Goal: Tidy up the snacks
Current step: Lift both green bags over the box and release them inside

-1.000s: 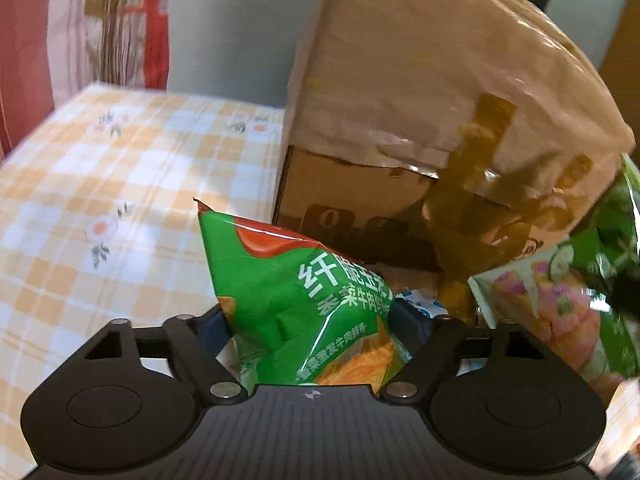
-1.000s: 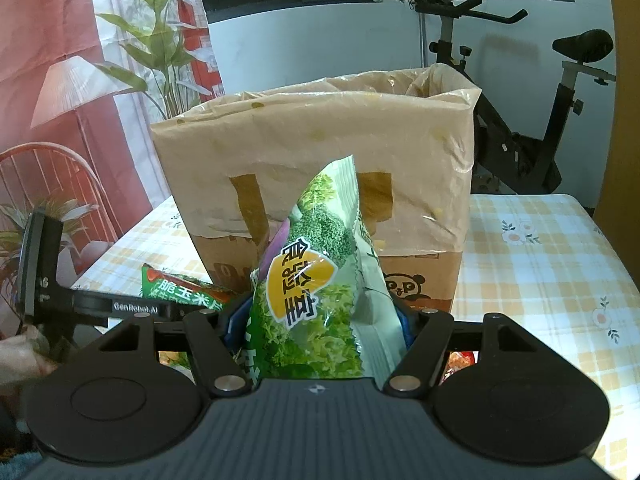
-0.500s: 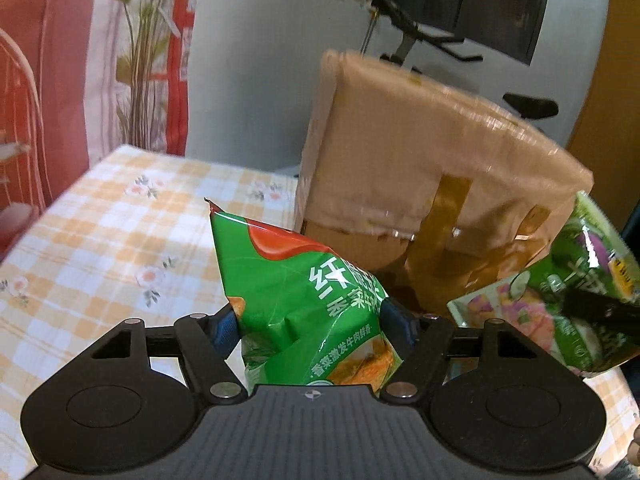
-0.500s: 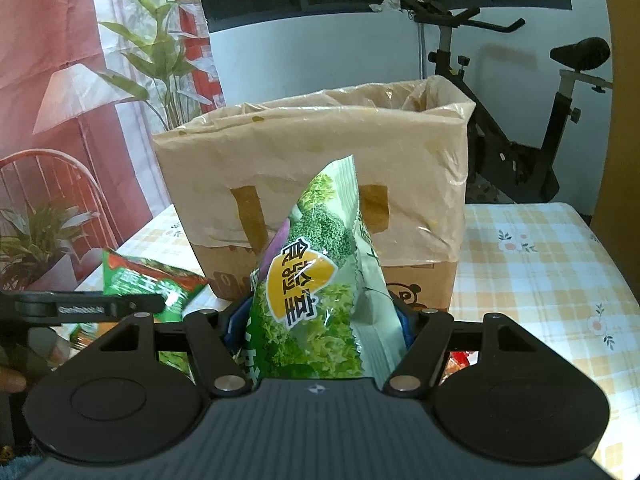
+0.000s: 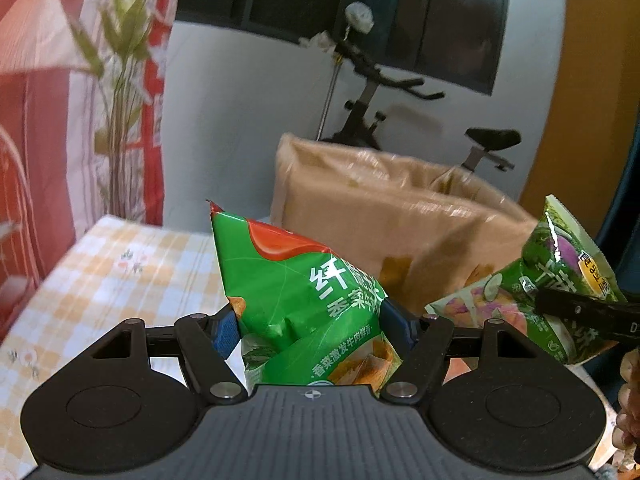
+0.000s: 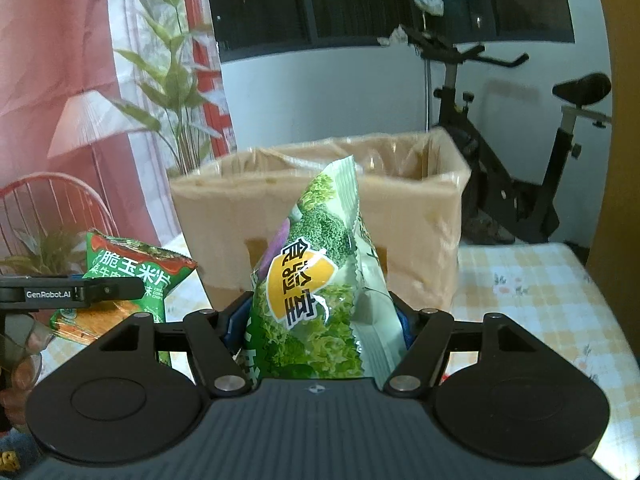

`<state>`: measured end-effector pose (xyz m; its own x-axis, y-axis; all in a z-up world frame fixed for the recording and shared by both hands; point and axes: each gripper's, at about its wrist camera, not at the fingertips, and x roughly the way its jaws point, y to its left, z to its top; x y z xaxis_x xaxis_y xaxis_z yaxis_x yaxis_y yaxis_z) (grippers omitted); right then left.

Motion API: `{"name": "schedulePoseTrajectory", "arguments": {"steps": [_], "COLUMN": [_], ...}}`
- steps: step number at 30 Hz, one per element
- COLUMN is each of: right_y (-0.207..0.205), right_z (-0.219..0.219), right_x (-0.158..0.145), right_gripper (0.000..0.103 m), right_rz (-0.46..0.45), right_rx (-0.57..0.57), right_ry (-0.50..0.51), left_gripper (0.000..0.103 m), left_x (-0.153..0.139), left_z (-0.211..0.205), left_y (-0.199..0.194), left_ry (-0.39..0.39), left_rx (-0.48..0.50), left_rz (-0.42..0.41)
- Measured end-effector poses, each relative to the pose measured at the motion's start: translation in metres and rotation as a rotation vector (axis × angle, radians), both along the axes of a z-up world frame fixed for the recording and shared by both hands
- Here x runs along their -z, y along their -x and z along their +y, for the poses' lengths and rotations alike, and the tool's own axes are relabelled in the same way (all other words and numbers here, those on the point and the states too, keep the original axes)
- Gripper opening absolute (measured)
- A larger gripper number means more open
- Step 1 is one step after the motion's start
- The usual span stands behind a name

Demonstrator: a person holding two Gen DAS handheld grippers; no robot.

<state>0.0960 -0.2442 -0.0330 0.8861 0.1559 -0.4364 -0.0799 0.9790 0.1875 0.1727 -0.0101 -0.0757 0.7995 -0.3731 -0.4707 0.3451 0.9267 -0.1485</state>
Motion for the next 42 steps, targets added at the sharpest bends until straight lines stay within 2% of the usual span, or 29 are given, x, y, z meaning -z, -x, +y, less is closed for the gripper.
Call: {"name": "schedulePoseTrajectory", "arguments": {"steps": [11, 17, 22, 26, 31, 35, 40, 42], "right_y": [0.008, 0.000, -0.015, -0.044, -0.096, -0.138, -0.166, -0.169], "right_z": [-0.017, -0.027, -0.028, -0.027, -0.025, -0.028, -0.027, -0.030], "right_x": [-0.063, -0.098, -0.117, -0.125, -0.111, -0.086, -0.052, -0.041], "right_gripper": [0.068, 0.068, 0.068, 0.068, 0.068, 0.068, 0.069, 0.070], "right_rz": [-0.187, -0.275, -0.335, -0.365, -0.349, -0.259, -0.162, -0.122], "right_rx": [-0.025, -0.033, -0.036, -0.027, 0.010, 0.036, 0.056, 0.062], "right_ry": [-0.039, -0.052, -0.013, 0.034, 0.114, 0.107, 0.149, 0.134], "left_gripper": [0.074, 0.074, 0.074, 0.074, 0.074, 0.074, 0.075, 0.077], "left_x": [-0.058, -0.076, -0.089, -0.100, -0.099, -0.082, -0.056, -0.050], "left_z": [-0.020, -0.027, -0.030, -0.042, -0.068, -0.086, -0.100, -0.102], "left_y": [-0.001, -0.006, -0.021, -0.043, -0.087, -0.122, -0.152, -0.158], "left_ry": [0.031, 0.059, 0.072, 0.060, -0.008, -0.063, -0.099, -0.108], "left_rx": [0.069, 0.084, 0.073, 0.059, 0.039, 0.042, 0.060, 0.078], "left_rz": [-0.135, -0.181, -0.220, -0.263, -0.261, -0.205, -0.114, -0.075]}}
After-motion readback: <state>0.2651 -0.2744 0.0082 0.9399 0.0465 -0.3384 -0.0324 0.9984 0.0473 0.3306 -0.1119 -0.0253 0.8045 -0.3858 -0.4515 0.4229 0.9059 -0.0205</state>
